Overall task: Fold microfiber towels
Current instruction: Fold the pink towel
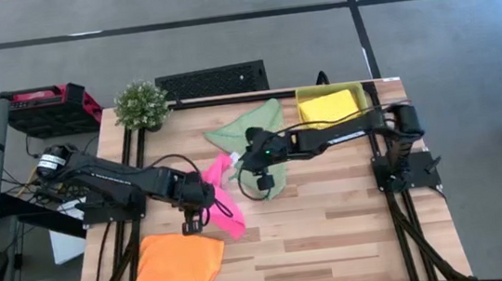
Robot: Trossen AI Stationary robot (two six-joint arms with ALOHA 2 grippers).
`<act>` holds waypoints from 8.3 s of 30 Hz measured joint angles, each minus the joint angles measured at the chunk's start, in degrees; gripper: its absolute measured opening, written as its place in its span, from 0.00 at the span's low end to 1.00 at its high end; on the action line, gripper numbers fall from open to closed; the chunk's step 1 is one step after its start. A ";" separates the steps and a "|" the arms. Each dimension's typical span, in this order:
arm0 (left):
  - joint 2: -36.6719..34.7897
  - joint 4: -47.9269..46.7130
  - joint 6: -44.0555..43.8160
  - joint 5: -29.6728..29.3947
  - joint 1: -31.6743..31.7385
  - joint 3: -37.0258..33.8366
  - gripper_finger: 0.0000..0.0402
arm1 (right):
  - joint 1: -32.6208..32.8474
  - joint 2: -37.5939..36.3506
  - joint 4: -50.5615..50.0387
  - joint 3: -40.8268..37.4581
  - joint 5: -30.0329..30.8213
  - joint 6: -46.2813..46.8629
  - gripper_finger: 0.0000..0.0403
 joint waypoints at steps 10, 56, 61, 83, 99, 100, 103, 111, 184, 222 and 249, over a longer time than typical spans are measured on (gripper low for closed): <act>0.00 0.65 0.05 0.05 -3.06 0.02 0.00 | -0.53 13.70 3.97 11.18 -0.01 0.57 0.36; 0.00 -2.04 0.24 -0.42 -4.98 0.02 0.00 | -1.85 18.40 -4.11 17.25 -7.39 -17.70 0.36; 0.00 -2.02 -0.04 -0.45 -4.96 0.02 0.00 | -1.33 17.80 -5.17 17.24 -7.46 -19.09 0.36; -0.11 -2.02 -0.48 -0.48 -4.96 0.02 0.00 | -2.01 18.15 -6.82 17.12 -7.22 -23.52 0.36; -0.61 -7.18 1.19 -0.49 -5.68 8.17 0.00 | -2.38 18.15 -7.08 17.12 -7.15 -23.52 0.36; -0.61 -7.34 1.37 -0.50 -5.87 8.82 0.00 | -2.38 18.15 -7.08 17.12 -7.15 -23.52 0.36; -0.61 -8.59 1.84 -0.50 -6.52 10.81 0.00 | -2.38 18.15 -7.08 17.12 -7.21 -23.54 0.36; -0.61 -11.60 1.90 -1.47 -7.78 14.76 0.00 | -2.47 18.17 -7.04 17.12 -7.29 -23.52 0.36; -0.59 -39.44 -36.17 -56.00 0.86 17.86 0.00 | -0.66 -8.91 -35.46 17.14 34.28 5.62 0.00; 0.04 -25.69 -23.51 -31.89 -7.17 7.48 0.00 | 6.71 -1.49 -46.40 17.06 12.36 12.74 0.01; 0.02 -12.02 -28.68 -12.37 -16.89 1.11 0.00 | 13.40 8.53 -44.62 17.11 6.00 19.56 0.09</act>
